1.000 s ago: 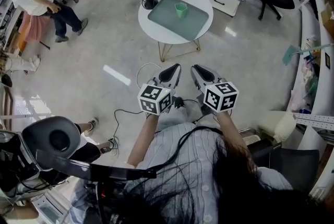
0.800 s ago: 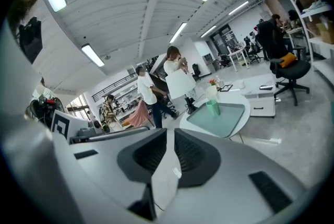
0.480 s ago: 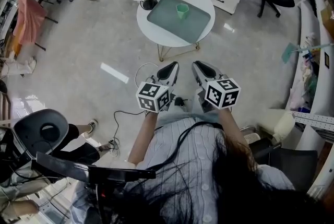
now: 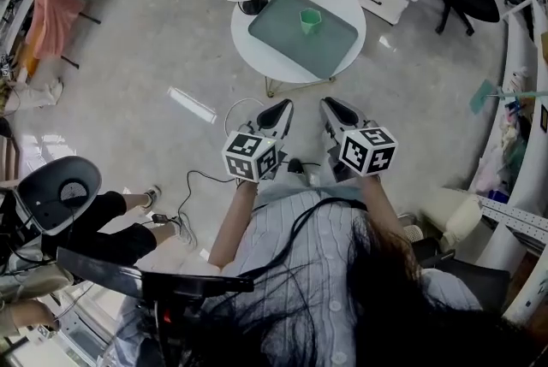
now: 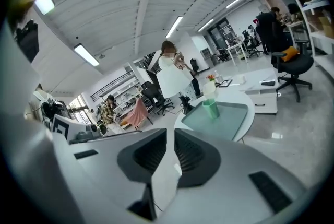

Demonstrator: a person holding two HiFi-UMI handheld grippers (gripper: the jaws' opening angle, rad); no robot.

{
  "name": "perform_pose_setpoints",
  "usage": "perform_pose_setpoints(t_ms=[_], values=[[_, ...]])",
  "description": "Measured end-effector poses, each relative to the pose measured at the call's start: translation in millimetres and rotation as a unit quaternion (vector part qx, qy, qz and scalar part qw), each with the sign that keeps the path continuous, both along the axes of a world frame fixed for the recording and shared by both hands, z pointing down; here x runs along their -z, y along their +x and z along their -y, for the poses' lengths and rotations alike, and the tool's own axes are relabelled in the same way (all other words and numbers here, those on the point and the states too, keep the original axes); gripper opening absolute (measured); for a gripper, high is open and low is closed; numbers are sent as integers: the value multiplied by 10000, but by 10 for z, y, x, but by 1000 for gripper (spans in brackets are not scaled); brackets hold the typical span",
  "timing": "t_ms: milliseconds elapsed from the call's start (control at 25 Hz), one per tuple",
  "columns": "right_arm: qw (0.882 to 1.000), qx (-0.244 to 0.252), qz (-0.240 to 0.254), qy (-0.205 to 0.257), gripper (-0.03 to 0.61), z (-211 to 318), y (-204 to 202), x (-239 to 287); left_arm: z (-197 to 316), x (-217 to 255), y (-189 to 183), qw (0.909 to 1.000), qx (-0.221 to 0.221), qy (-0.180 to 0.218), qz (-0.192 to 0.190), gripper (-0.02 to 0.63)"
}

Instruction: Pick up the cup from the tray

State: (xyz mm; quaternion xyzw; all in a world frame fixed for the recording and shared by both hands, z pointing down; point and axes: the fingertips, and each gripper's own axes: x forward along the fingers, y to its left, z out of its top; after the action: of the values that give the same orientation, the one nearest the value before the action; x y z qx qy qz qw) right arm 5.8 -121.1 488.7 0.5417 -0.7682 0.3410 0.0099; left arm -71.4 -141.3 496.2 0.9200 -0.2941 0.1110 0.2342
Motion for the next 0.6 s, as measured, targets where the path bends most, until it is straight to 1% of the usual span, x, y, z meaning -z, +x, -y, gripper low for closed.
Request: perform_pose_setpoints(t_ms=[120, 240, 440, 600], values=[[9999, 116, 5, -27, 60, 231, 110, -51, 213, -31, 61, 9998, 176, -10, -23, 15], [9997, 241, -8, -43, 60, 499, 265, -110, 407, -88, 208, 9997, 248, -29, 11, 15], [9976, 628, -266, -112, 60, 991, 536, -204, 819, -71, 505, 9991, 426, -22, 16, 15], [9948, 954, -312, -176, 61, 1345, 676, -268, 1098, -69, 679, 9976, 687, -78, -2, 15]])
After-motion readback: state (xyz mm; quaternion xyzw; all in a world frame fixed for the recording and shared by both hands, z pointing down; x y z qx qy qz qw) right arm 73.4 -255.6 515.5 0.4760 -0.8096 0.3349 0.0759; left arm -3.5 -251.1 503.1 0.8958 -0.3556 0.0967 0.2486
